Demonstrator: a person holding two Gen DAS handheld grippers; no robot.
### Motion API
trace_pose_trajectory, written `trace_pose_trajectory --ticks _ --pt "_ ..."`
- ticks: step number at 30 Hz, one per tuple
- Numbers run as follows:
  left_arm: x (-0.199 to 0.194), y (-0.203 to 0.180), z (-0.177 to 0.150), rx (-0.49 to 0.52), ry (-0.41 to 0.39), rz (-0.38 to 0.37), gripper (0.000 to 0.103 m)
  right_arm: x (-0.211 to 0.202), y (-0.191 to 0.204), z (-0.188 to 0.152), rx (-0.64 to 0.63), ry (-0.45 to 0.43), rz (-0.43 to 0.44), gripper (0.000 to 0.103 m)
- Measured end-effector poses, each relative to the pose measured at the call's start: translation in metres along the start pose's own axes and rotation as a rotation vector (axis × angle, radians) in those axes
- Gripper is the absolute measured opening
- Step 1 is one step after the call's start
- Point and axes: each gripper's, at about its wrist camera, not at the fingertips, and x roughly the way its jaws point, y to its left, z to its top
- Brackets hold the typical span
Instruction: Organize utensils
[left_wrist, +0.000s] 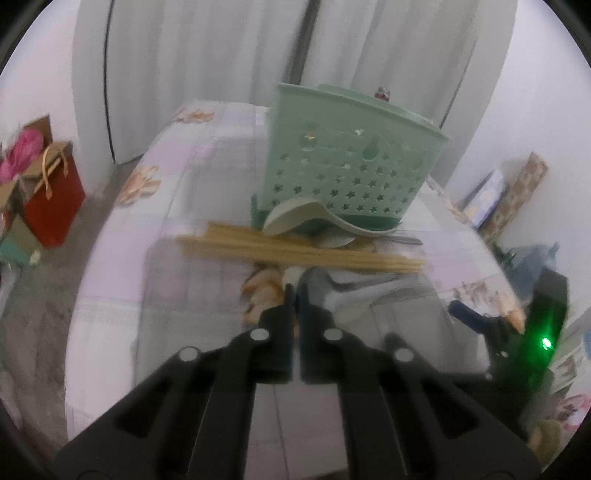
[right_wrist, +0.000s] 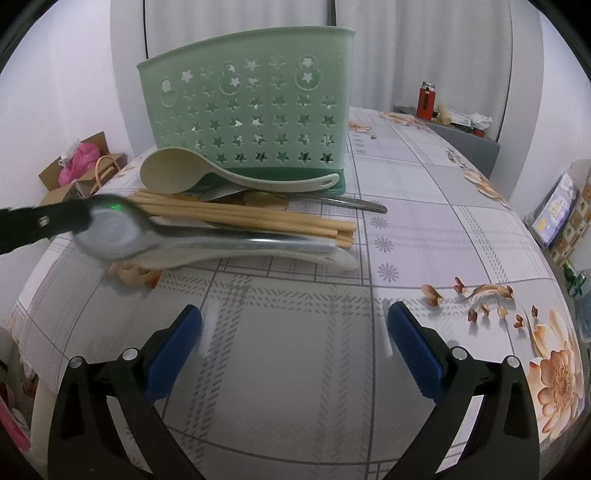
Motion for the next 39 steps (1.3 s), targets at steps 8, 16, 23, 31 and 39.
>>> trace_pose_trajectory --ticks 8,16,23,31,39 --pt "-0.001 0.058 -0.018 -0.238 0.061 -0.054 0.002 0.000 0.002 0.000 0.001 0.001 -0.006 0.098" --pt "-0.007 0.075 -0.026 -0.339 0.045 -0.128 0.037 0.000 0.003 0.000 0.003 0.001 -0.009 0.098" --pt "0.014 0.073 -0.031 -0.348 0.079 -0.157 0.033 0.000 0.003 0.000 0.002 -0.001 -0.009 0.098" --pt "0.023 0.072 -0.028 -0.399 0.065 -0.198 0.004 -0.001 0.002 0.000 0.003 0.011 -0.010 0.098" --pt "-0.038 0.101 -0.014 -0.452 -0.105 -0.209 0.001 -0.032 0.008 0.001 -0.092 -0.076 0.002 0.096"
